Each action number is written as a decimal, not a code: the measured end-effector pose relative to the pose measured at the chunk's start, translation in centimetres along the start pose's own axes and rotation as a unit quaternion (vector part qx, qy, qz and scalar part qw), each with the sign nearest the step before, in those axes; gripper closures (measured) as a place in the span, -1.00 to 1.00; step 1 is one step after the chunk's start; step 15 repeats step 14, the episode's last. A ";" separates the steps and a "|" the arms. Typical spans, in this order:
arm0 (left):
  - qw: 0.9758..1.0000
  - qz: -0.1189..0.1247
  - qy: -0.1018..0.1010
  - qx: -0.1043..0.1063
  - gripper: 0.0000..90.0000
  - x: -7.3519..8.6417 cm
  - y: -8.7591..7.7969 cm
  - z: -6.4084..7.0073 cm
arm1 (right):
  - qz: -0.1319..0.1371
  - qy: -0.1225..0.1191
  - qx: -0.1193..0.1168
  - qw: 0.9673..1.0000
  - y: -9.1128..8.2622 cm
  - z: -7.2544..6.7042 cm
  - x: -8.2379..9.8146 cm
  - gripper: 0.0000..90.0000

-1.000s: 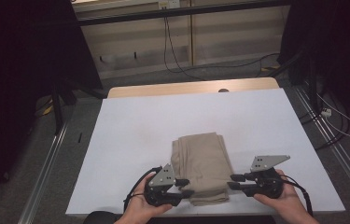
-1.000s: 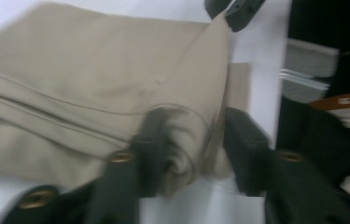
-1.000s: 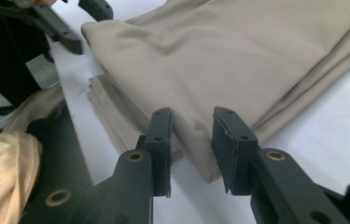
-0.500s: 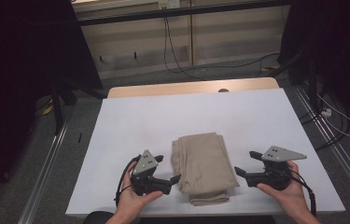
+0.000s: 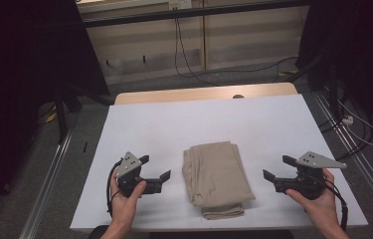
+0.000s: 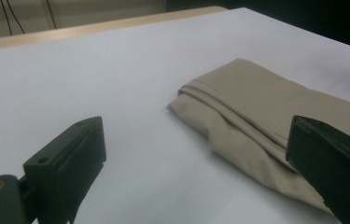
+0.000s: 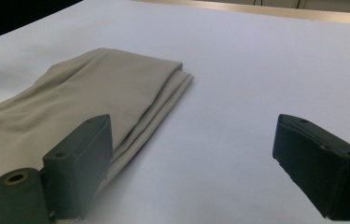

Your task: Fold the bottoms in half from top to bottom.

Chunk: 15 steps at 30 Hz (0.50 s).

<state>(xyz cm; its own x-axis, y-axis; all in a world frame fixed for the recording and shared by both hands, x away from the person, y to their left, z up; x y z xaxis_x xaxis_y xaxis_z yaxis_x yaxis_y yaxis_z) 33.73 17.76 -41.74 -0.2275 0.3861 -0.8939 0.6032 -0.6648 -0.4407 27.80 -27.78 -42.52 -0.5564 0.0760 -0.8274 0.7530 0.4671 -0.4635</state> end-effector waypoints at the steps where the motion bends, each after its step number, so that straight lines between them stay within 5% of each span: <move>1: 1.000 -0.002 -0.003 0.004 -0.88 0.1 -0.1 -0.1 | 0.001 0.001 -0.001 1.000 0.0 0.1 0.0 -0.73; 15: 1.000 -0.004 -0.007 0.002 -0.88 0.2 0.4 -0.3 | 0.014 0.014 0.001 1.000 0.1 0.5 -0.1 -0.74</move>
Point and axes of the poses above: each handheld gripper's, and its own axes: y roughly forward along the jaws, x roughly out of its underside, z roughly to its right, the point moved 1 cm from there along y, roughly forward along the jaws, and after that the axes turned 12 degrees about y, right-handed, at the moved point
